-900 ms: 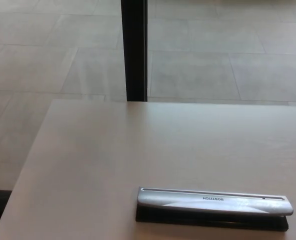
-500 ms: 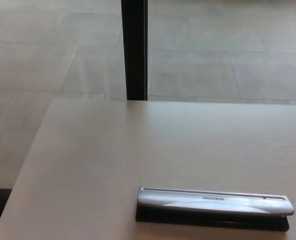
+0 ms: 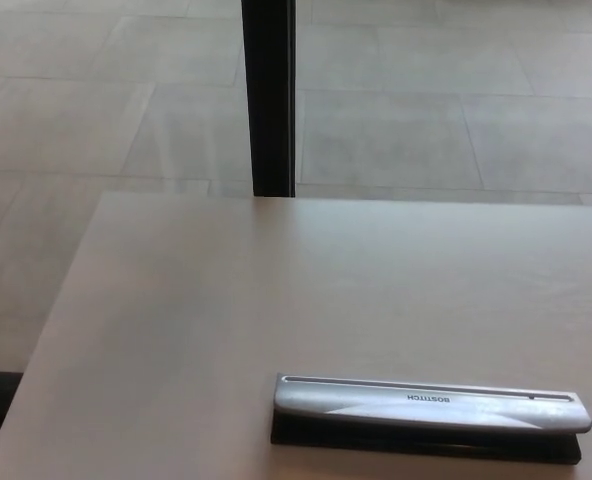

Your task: A hole pucnch is kept on the middle on the desk infront of the robot and the robot uses both its hands as fists to press on it and use it

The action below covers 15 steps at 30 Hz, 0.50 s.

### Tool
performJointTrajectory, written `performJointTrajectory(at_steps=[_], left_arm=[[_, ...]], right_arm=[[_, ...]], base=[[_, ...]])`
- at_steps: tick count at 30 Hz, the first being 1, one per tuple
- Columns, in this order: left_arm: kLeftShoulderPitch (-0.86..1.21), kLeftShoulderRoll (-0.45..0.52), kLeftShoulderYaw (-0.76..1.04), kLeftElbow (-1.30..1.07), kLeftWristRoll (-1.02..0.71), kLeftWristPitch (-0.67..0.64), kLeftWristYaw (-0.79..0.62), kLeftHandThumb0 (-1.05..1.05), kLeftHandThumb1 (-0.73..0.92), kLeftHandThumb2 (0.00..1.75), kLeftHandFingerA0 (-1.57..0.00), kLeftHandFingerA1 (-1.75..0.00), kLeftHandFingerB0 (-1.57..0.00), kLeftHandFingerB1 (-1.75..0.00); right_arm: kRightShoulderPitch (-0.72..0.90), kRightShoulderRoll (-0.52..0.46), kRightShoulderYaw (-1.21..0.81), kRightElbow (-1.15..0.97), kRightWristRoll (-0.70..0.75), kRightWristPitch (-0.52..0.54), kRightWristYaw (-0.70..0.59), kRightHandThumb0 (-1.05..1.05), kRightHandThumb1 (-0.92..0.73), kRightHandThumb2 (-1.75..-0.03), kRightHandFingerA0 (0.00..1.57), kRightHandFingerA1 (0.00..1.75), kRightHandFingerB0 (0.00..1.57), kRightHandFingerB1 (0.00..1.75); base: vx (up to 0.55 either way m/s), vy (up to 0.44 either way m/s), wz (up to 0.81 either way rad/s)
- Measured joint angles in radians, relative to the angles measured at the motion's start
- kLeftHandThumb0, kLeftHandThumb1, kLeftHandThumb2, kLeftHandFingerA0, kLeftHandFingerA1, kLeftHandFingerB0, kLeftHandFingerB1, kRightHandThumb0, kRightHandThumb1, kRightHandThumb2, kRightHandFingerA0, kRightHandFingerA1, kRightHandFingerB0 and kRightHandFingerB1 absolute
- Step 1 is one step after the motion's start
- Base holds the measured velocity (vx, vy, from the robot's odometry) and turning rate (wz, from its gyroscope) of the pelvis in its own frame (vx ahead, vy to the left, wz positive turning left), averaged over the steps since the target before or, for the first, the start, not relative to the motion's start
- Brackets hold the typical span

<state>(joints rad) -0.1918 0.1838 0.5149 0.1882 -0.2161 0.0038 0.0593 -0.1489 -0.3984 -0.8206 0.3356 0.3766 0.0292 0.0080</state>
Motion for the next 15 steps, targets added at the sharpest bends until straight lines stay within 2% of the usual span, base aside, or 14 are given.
performJointTrajectory(at_steps=[2,4,5,6,8,9,10,13,15], left_arm=[[-0.014,-0.029,-0.030,-0.041,-0.002,0.004,0.000,-0.25,0.67,1.03,-0.88,-1.75,-0.74,-1.52],[-0.023,-0.062,-0.067,-0.087,-0.003,0.010,0.000,-0.27,0.64,1.02,-0.91,-1.75,-0.76,-1.53],[-0.028,-0.080,-0.089,-0.111,-0.003,0.012,0.000,-0.27,0.63,1.06,-0.93,-1.75,-0.77,-1.54],[-0.031,-0.102,-0.115,-0.138,-0.003,0.015,0.000,-0.28,0.66,1.02,-0.93,-1.75,-0.76,-1.55],[-0.035,-0.139,-0.161,-0.178,-0.003,0.019,-0.001,-0.28,0.65,1.03,-0.93,-1.75,-0.75,-1.55],[-0.036,-0.158,-0.187,-0.198,-0.003,0.022,-0.001,-0.30,0.69,0.96,-0.93,-1.75,-0.67,-1.68],[-0.036,-0.178,-0.213,-0.218,-0.003,0.025,-0.001,-0.29,0.69,1.00,-0.90,-1.75,-0.72,-1.57],[-0.036,-0.231,-0.296,-0.277,-0.003,0.037,-0.001,-0.31,0.70,0.98,-0.89,-1.75,-0.72,-1.55],[-0.035,-0.267,-0.355,-0.315,-0.003,0.049,-0.001,-0.31,0.71,0.94,-0.90,-1.75,-0.74,-1.52]], right_arm=[[-0.003,0.024,0.028,-0.057,0.008,0.008,0.000,-0.24,-0.67,-1.12,1.04,1.75,0.71,1.31],[-0.004,0.054,0.063,-0.124,0.018,0.016,0.000,-0.25,-0.69,-1.09,1.03,1.75,0.69,1.32],[-0.004,0.071,0.084,-0.158,0.022,0.021,0.000,-0.21,-0.73,-1.08,1.04,1.75,0.56,1.57],[-0.004,0.093,0.112,-0.199,0.026,0.026,0.000,-0.20,-0.78,-1.08,1.04,1.75,0.52,1.58],[-0.003,0.133,0.159,-0.263,0.031,0.036,0.000,-0.20,-0.76,-1.09,1.01,1.75,0.53,1.60],[-0.002,0.154,0.185,-0.297,0.034,0.041,0.000,-0.20,-0.77,-1.09,1.00,1.75,0.52,1.62],[0.000,0.175,0.213,-0.331,0.037,0.047,0.000,-0.24,-0.79,-1.03,0.99,1.75,0.52,1.61],[0.019,0.236,0.300,-0.433,0.048,0.064,0.001,-0.27,-0.82,-1.01,1.00,1.75,0.49,1.64],[0.040,0.273,0.364,-0.498,0.057,0.079,0.001,-0.28,-0.77,-1.04,1.02,1.75,0.52,1.66]], base=[[0.00,0.000,0.00],[0.00,0.000,0.00],[0.00,0.000,0.00],[0.00,0.000,0.00],[0.00,0.000,0.00],[0.00,0.000,0.00],[0.00,0.000,0.00],[0.00,0.000,0.00],[0.00,0.000,0.00]])
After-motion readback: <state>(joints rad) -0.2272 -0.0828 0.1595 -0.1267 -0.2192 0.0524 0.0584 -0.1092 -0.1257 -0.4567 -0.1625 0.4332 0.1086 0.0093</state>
